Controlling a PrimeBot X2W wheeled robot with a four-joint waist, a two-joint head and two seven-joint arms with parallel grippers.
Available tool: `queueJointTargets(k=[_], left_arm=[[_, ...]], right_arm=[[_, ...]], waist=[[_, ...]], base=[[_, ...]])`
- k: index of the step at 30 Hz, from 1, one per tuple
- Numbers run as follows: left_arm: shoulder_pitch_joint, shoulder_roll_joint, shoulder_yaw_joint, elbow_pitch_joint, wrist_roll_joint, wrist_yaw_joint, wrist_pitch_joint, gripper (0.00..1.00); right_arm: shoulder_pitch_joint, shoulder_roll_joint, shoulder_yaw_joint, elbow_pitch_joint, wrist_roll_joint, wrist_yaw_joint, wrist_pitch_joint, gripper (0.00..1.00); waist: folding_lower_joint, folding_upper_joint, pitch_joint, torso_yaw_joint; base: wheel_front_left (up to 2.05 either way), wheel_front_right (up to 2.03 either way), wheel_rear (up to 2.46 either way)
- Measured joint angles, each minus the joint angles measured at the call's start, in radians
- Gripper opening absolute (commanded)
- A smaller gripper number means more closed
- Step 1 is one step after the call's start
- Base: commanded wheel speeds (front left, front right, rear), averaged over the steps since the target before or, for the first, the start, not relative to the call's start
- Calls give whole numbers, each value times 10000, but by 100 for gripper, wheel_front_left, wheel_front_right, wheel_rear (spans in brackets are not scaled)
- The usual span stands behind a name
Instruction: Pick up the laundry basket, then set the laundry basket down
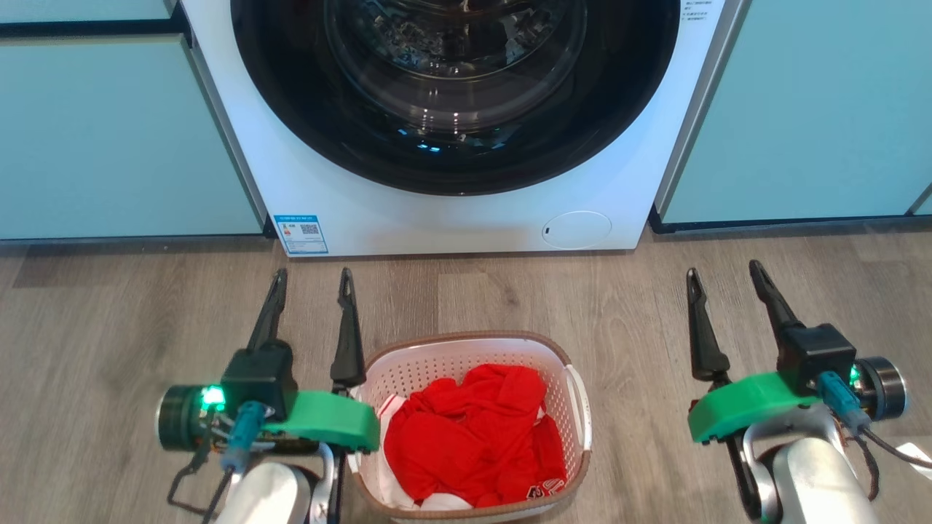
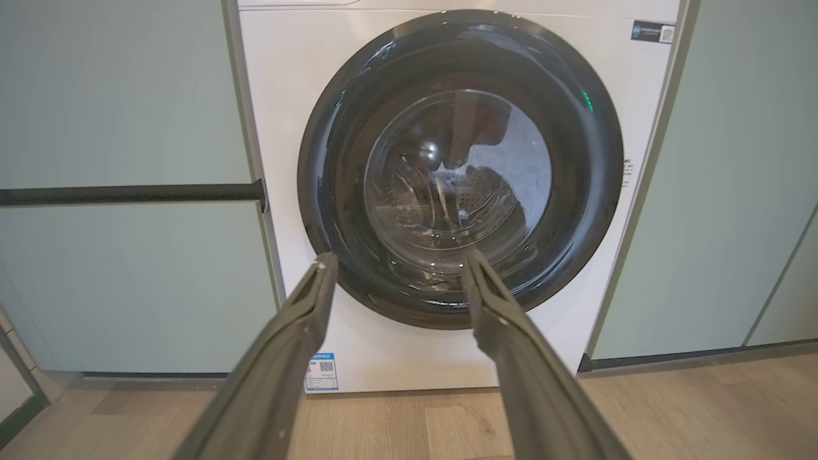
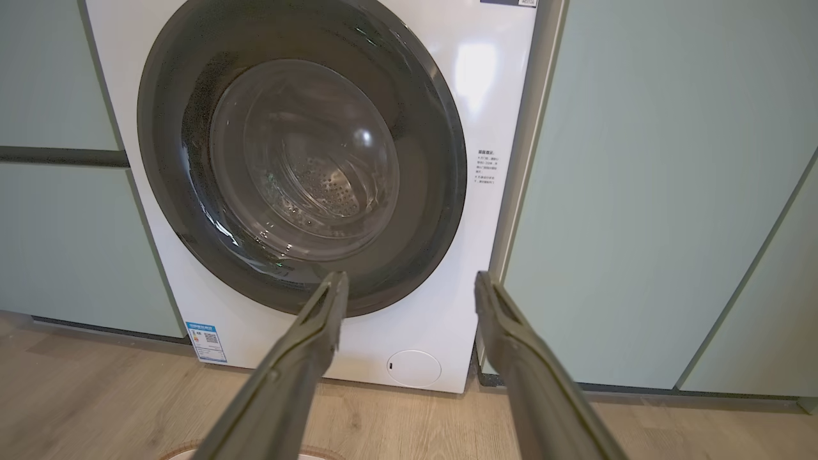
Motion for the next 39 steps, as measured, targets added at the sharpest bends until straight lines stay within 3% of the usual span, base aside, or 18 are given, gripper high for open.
queueJointTargets(k=[8,13,20,26,39], left_arm=[[98,-385,790,77,322,-976,-205,100],[121,-523,976,633,982,-1233,-353,100],[328,-550,1231,1833,391,-2002,-362,100],[314,-554,1225,2445,86,-2067,-362,100],[294,-558,1229,2238,-15,-1981,-362,100]], right_arm=[[2,0,-27,-128,-364,0,-230,100],[15,-2,33,552,-259,0,-307,100],[15,-4,19,1632,10,0,-305,100],[12,-4,61,1919,10,0,-305,100],[-5,-4,69,1964,8,0,-305,100]], waist=[[0,0,-46,35],[0,0,-84,13],[0,0,-115,-39],[0,0,-109,-75],[0,0,-52,-49]], base=[[0,0,0],[0,0,0],[0,0,0],[0,0,0],[0,0,0]])
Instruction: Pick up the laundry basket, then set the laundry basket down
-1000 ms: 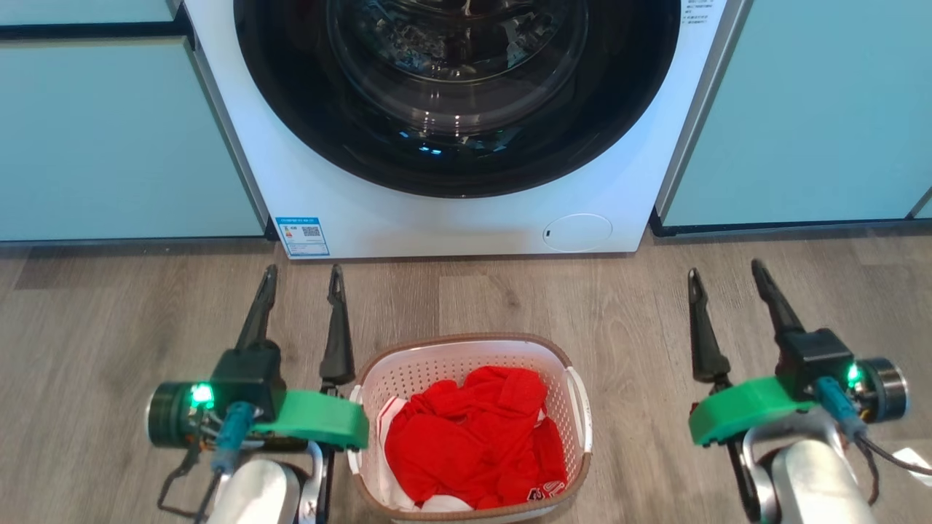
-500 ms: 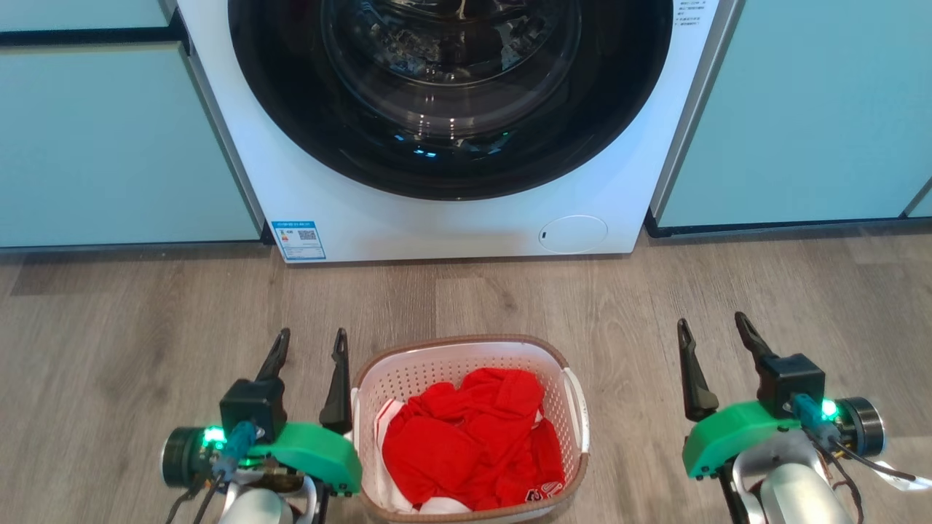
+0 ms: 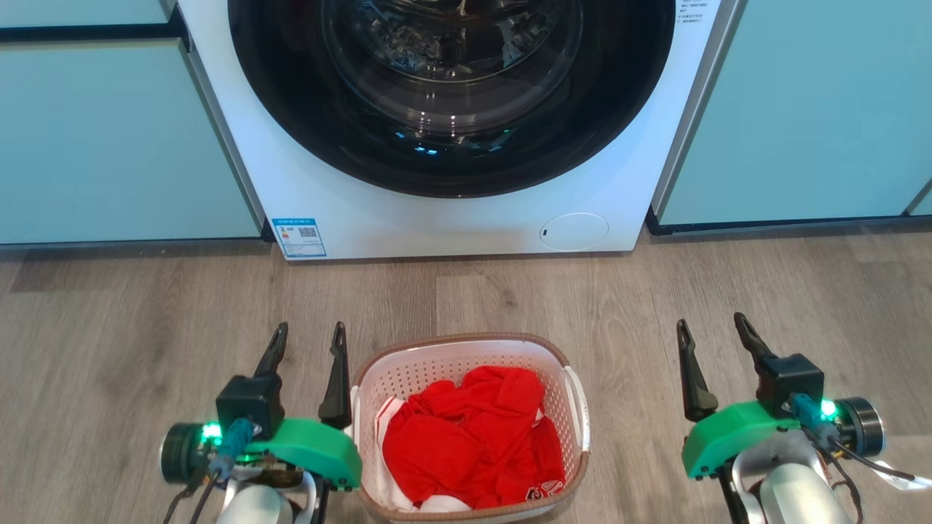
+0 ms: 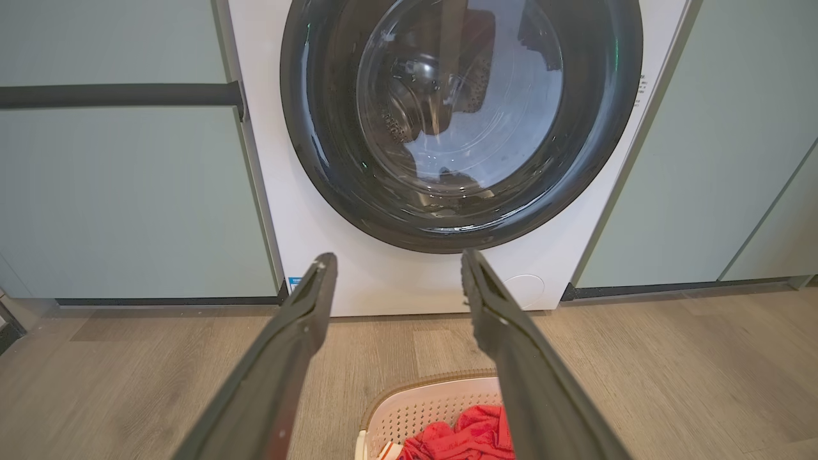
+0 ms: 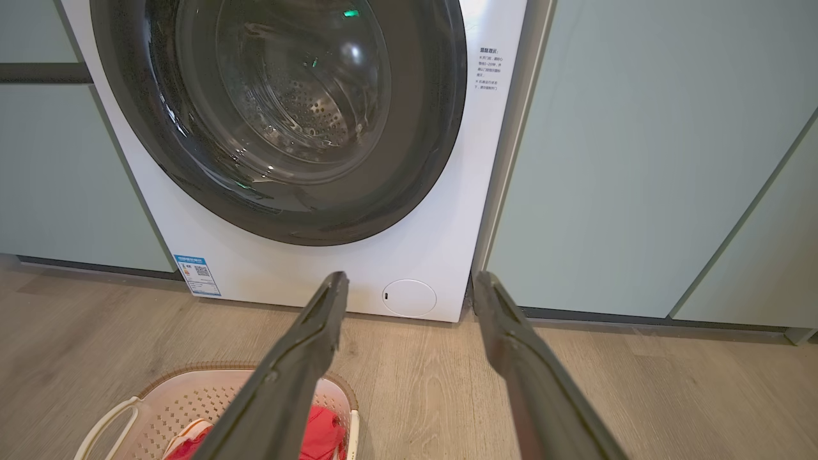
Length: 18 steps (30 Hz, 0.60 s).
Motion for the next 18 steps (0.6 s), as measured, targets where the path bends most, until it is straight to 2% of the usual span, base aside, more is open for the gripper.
queueJointTargets(k=[18], left_arm=[[-8,0,-6,123,-198,-59,0,100]], right_arm=[[-15,0,36,4,0,0,0,100]], waist=[[0,0,293,-32]], base=[[0,0,0]])
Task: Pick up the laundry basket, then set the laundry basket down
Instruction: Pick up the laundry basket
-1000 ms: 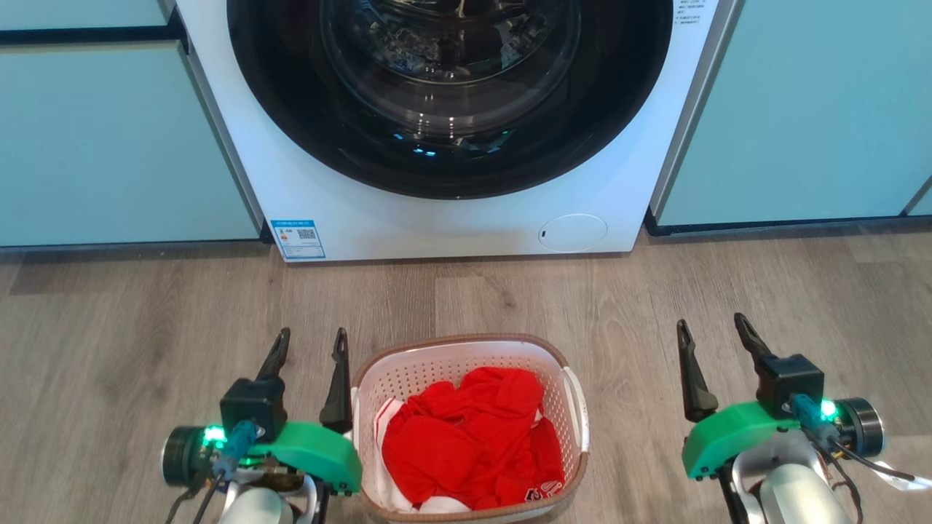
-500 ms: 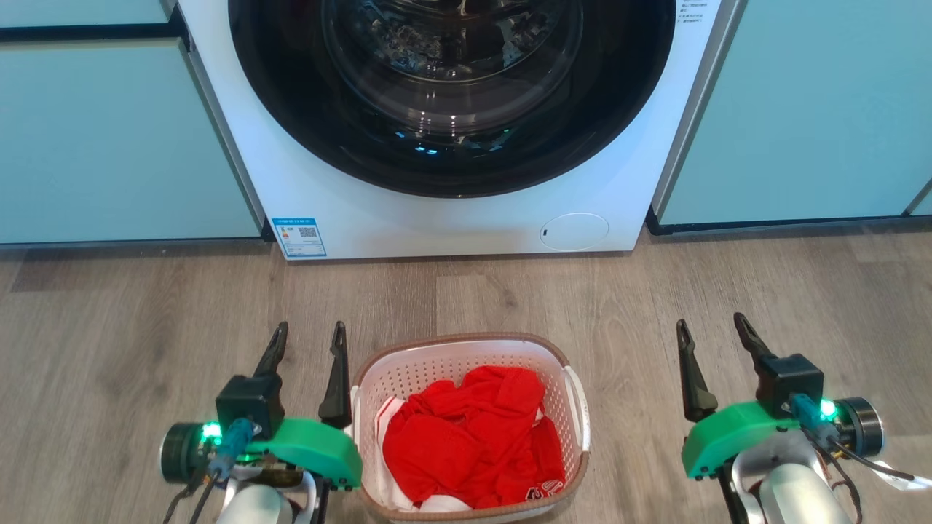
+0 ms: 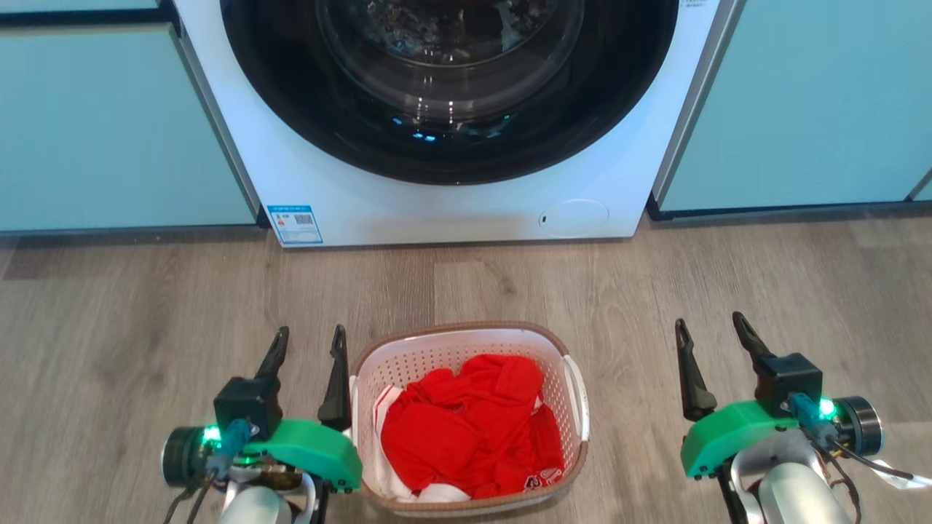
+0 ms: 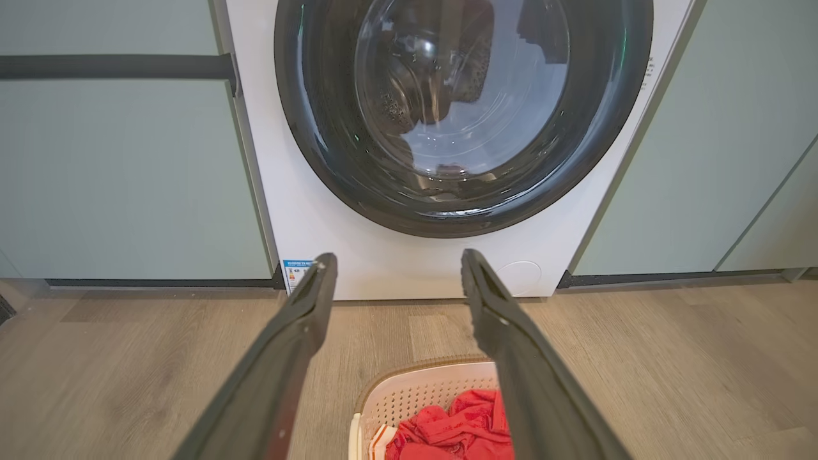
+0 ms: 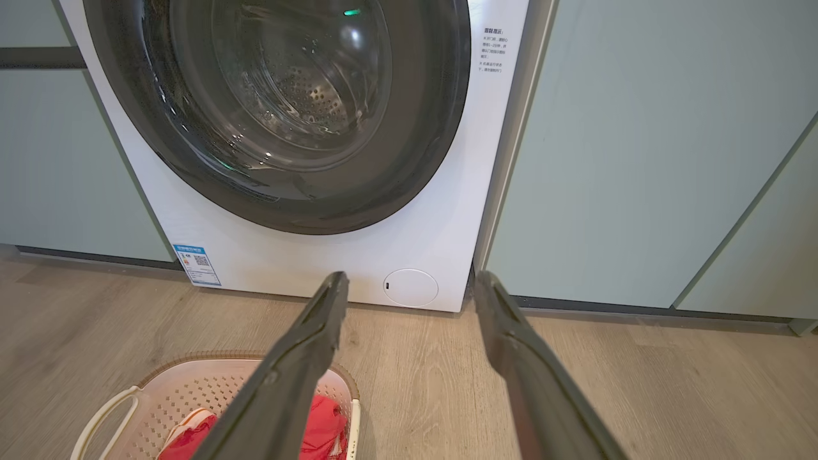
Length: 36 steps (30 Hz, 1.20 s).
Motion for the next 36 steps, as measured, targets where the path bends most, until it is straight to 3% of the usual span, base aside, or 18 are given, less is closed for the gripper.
queueJointTargets(k=[11,15,26,36], left_arm=[[-802,-10,46,890,-418,-217,0,100],[-1604,-52,46,1971,-675,-420,0,100],[-4121,-153,332,5079,-1221,-1045,0,100],[-6191,-247,-54,7695,-1093,-1544,0,100]], right_arm=[[-986,-2,107,546,-198,0,-2,100],[-1809,-17,174,1126,-150,0,-2,100],[-4257,-59,859,3588,504,0,0,100],[-6342,-151,2220,6464,2199,0,136,100]], waist=[[1,0,1287,-91],[2,0,2091,-118],[4,0,4543,-205],[3,-1,6308,-184]], base=[[0,0,0],[0,0,0],[0,0,0],[0,0,0]])
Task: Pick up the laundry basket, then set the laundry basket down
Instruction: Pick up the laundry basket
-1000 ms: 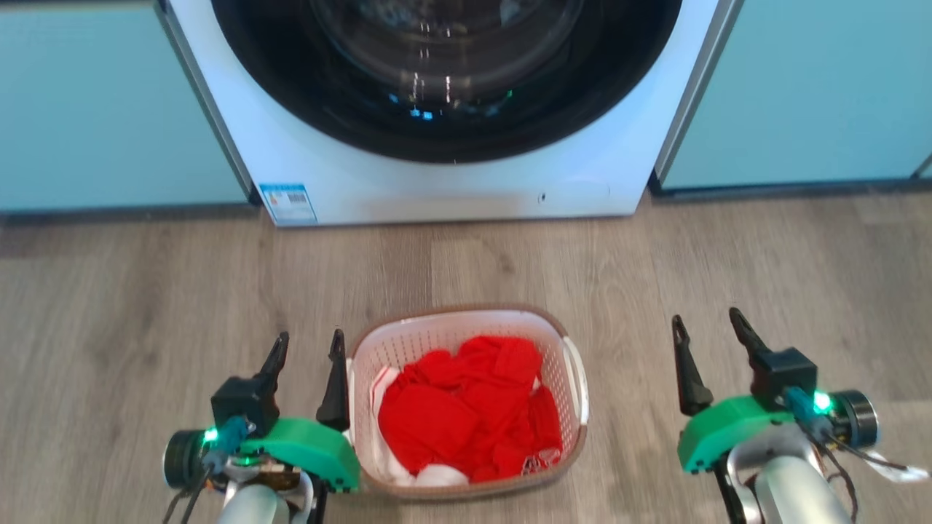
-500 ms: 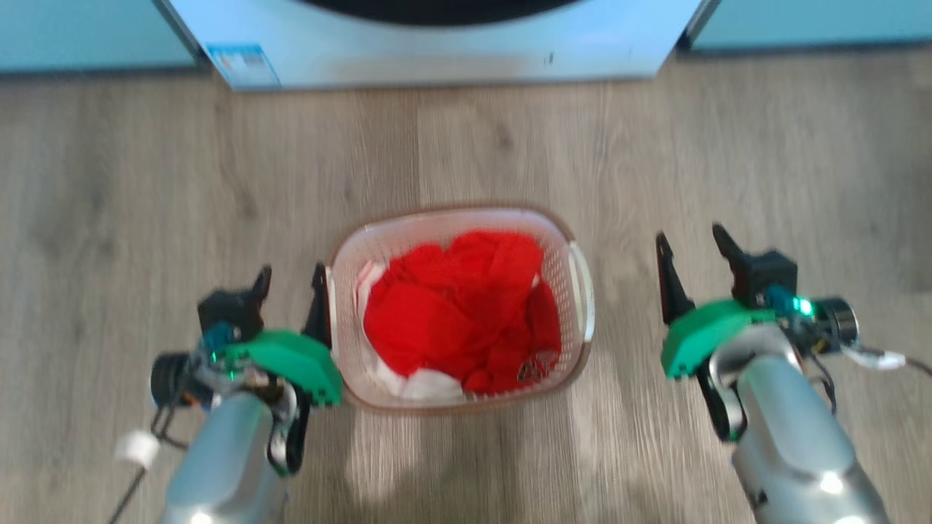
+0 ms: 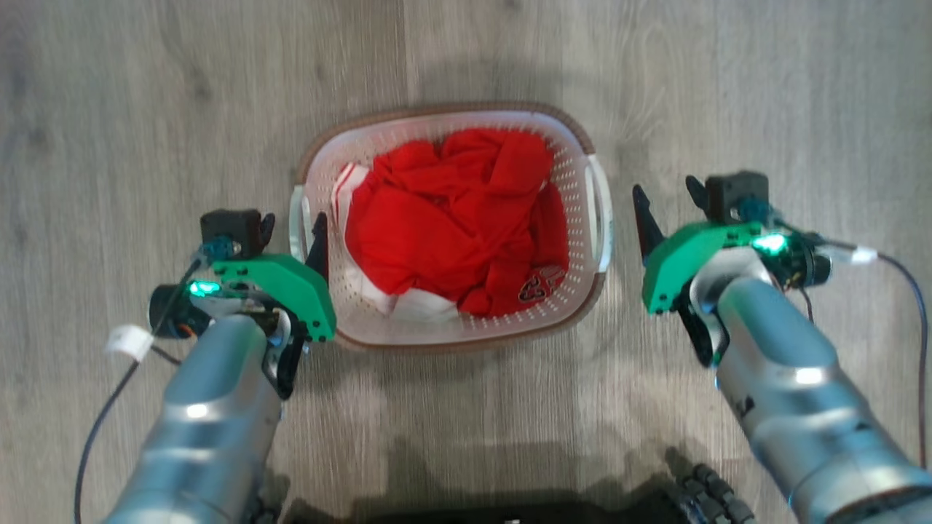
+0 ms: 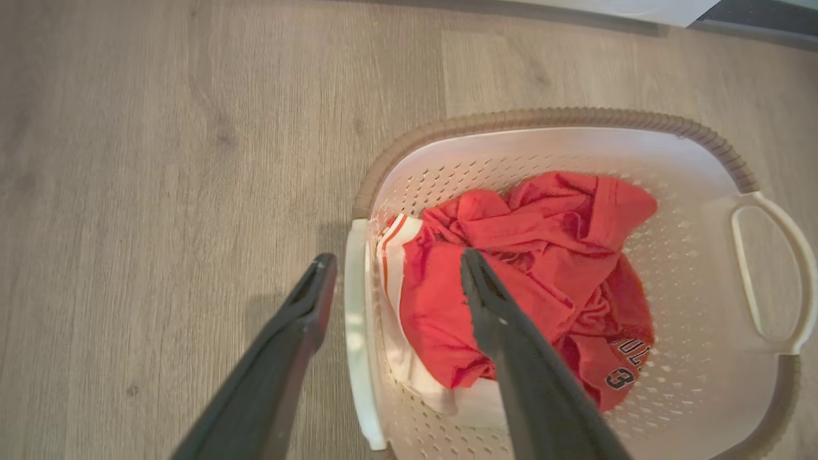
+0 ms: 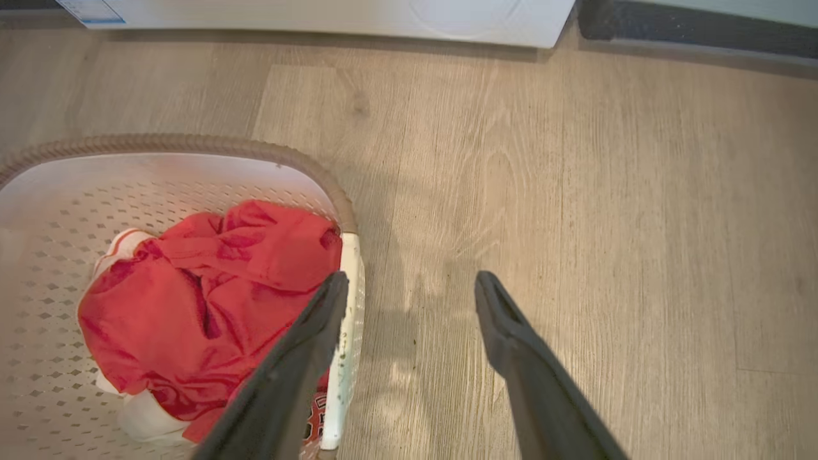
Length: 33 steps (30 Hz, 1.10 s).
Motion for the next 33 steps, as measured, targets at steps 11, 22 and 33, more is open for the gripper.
queueJointTargets(k=[11,22,33], left_arm=[[-1448,-19,-640,2067,-180,-435,161,100],[-2356,-40,-1243,2483,-280,-608,1026,100],[-2886,-44,-2013,2568,-550,-612,2309,100]], right_arm=[[-1346,-81,1941,1007,1889,0,871,100],[-2500,-111,2922,1799,2949,0,1661,100],[-3106,-125,3766,2228,3645,0,2508,100]], waist=[[-2,0,1019,210],[-2,0,1819,370],[-2,1,2375,454]], base=[[0,0,0],[0,0,0],[0,0,0]])
